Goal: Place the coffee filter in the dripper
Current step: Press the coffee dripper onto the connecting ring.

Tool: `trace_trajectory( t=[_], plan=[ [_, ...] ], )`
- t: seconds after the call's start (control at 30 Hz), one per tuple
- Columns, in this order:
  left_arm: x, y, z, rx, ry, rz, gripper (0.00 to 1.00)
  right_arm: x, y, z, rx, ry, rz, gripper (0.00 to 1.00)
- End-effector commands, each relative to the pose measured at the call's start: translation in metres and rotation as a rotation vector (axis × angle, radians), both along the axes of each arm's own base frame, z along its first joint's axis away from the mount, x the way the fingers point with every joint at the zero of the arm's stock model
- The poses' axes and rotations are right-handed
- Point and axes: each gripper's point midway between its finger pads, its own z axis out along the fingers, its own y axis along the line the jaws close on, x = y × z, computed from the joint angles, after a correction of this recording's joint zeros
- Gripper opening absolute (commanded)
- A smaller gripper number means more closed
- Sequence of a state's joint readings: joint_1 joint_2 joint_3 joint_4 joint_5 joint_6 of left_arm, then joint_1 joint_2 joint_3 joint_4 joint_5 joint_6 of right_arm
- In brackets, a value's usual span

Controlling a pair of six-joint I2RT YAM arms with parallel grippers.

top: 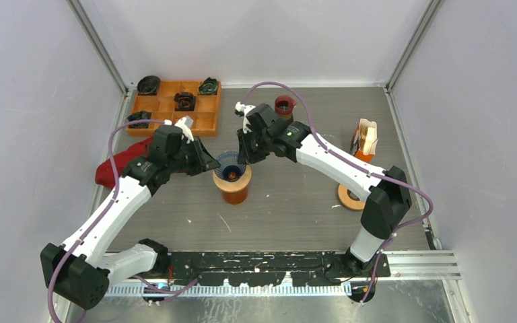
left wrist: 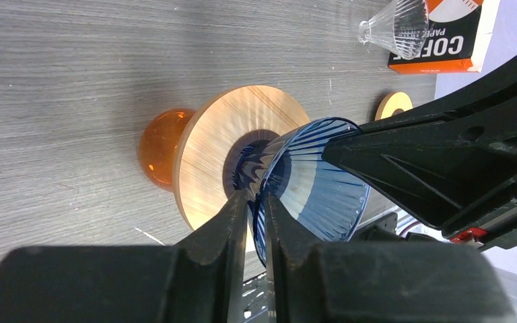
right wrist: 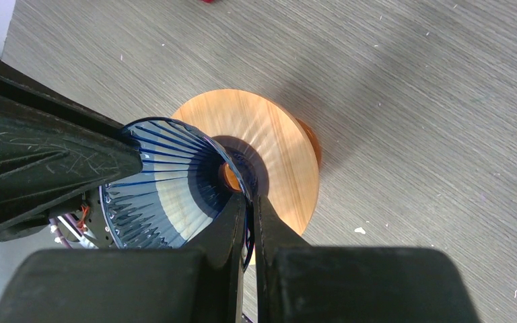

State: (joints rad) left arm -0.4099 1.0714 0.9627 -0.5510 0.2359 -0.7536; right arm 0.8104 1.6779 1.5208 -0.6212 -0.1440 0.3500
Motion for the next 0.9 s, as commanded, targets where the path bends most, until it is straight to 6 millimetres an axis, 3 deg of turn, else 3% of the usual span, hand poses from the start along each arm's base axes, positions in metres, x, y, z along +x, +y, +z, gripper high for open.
trace_trajectory(
  t=[0.0,0.23,0.47,0.73,0.87],
  plan=[
    [0.007,-0.005,0.01,-0.034,-0.044,-0.016,0.14,-0.001,-0.006,-0.03,-0.091,0.016,0.003,0.01],
    [0.004,-0.005,-0.002,-0.024,-0.021,-0.015,0.06,-0.007,-0.018,-0.059,-0.162,0.047,-0.001,0.01],
    [0.0,-0.006,-0.015,-0.009,0.005,-0.021,0.05,-0.014,-0.029,-0.086,-0.226,0.082,-0.002,0.01],
    [-0.01,-0.004,-0.034,0.023,0.041,-0.024,0.05,-0.021,-0.029,-0.093,-0.25,0.083,0.013,0.01],
    [-0.011,-0.003,-0.032,0.028,0.037,-0.018,0.08,-0.02,-0.023,-0.081,-0.221,0.066,0.021,0.01]
  ],
)
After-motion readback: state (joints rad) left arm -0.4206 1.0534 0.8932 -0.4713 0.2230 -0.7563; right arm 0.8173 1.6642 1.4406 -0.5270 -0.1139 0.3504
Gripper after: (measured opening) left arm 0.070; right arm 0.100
